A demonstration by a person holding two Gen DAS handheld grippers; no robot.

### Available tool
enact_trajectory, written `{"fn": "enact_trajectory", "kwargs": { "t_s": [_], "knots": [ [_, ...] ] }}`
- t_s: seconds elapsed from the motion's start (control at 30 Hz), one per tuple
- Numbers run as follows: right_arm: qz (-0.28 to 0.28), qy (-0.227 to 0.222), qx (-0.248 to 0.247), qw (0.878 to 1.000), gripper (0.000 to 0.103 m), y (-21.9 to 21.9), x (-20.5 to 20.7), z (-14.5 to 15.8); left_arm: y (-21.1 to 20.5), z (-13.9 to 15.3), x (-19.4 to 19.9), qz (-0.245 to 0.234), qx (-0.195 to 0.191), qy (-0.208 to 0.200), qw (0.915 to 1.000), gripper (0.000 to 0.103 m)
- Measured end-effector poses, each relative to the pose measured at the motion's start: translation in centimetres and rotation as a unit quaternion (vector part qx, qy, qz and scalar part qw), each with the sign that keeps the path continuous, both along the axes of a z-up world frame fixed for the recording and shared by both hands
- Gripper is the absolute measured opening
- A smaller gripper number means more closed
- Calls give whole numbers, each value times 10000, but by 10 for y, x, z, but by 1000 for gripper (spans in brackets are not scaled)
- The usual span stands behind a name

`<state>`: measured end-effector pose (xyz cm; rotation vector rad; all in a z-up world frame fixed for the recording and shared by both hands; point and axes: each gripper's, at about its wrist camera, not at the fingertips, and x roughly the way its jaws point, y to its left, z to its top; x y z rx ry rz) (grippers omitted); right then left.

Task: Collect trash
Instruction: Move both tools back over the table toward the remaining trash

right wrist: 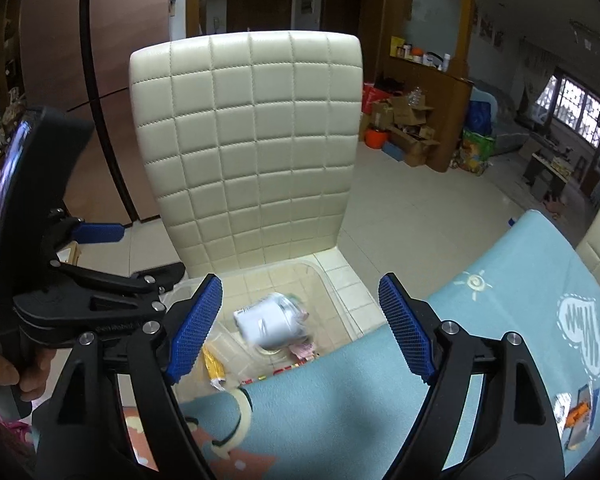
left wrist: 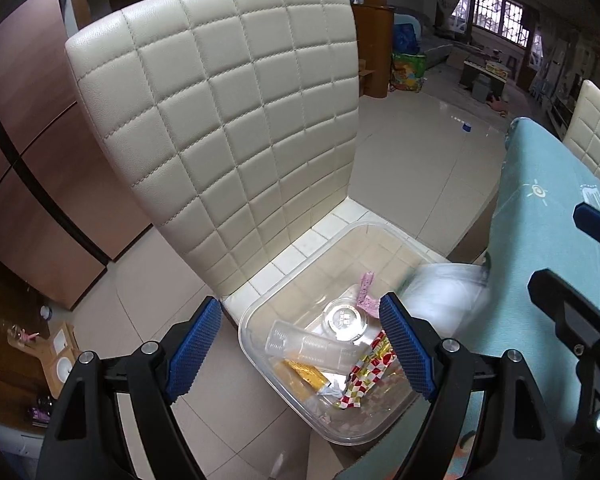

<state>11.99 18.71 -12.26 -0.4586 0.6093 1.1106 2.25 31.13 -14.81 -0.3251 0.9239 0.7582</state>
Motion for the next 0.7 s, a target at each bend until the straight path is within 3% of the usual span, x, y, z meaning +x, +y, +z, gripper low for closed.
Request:
{"fn": "enact_trajectory", "kwargs": {
  "t_s": [0.17,0.37,0.6,0.7],
  "knots": [
    [-412,-63,51,9991,81,-36,1,16,-20,21,7,-323,64,-218,9992,79],
    [-1364,-75,92,9906,81,-111,0,30,-65,43,25,-1027,68,-404,9939,79],
    [-2578,78,48,9662,81,-204,-2,28,-155,54,47,-2277,51,-485,9725,79],
    [-3198,188,36,9473,81,-252,-4,27,-195,53,56,-2767,20,-484,9597,80]
  ]
}}
